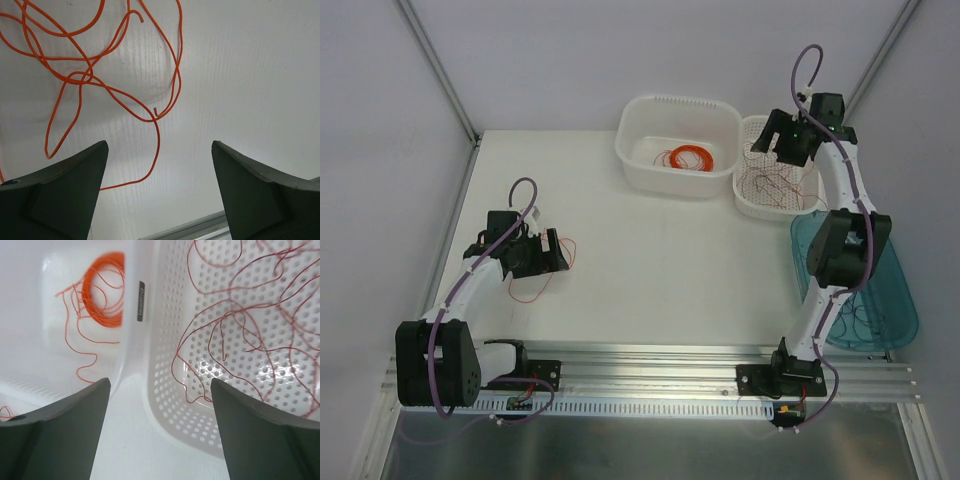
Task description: Untangle the cables
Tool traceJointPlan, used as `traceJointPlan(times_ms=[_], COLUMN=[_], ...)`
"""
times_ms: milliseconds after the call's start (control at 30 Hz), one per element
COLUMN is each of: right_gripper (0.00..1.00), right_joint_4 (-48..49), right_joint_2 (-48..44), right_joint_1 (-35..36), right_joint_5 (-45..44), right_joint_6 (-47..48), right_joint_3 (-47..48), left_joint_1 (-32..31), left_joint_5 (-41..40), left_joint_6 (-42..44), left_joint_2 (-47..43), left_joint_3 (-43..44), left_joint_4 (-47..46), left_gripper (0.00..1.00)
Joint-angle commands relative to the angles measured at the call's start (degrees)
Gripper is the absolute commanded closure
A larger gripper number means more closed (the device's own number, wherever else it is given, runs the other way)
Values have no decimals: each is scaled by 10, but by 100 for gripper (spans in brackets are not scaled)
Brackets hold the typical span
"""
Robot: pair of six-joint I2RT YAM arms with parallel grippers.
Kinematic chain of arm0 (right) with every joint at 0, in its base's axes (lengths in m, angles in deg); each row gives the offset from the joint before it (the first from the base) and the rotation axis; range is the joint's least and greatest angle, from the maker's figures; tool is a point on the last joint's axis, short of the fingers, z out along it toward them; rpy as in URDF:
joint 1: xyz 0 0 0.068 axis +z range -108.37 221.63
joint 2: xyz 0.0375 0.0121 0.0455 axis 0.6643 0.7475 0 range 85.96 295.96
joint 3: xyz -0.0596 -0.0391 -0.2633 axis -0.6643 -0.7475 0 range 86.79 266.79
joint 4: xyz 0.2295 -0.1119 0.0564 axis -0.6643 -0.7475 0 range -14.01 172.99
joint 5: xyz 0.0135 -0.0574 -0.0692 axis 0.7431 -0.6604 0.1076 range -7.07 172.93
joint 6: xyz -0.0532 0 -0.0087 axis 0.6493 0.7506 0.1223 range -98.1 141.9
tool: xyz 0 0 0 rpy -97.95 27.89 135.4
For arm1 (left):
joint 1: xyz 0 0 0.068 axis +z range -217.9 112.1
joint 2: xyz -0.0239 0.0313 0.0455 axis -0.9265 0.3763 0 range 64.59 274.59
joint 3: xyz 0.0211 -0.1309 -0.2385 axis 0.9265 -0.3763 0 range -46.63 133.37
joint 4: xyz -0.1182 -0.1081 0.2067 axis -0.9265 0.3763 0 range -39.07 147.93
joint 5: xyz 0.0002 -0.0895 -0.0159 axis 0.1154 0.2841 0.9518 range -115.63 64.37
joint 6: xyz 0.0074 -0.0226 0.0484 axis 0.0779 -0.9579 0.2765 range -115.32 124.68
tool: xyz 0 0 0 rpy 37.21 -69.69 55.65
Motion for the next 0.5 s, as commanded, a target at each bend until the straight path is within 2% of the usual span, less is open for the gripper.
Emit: traceJointPlan(times_ms=[0,300,467], right_gripper=[13,14,18], right_joint_4=[-19,16,17], right_joint_2=[-82,-147,-137], right_joint_1=[-20,-128,-190], right_joint_5=[-40,-67,-42], right_joint_6=[38,-15,-61], right_joint_3=[29,-67,-95], left_joint_1=[-5,-5,-5], left_joint_5=[9,7,7], left_joint_6=[3,1,5], left_joint_2=[-11,-22,-26], left_joint_3=[0,6,12], left_joint_4=[-8,-5,-2], left_gripper=[15,14,14])
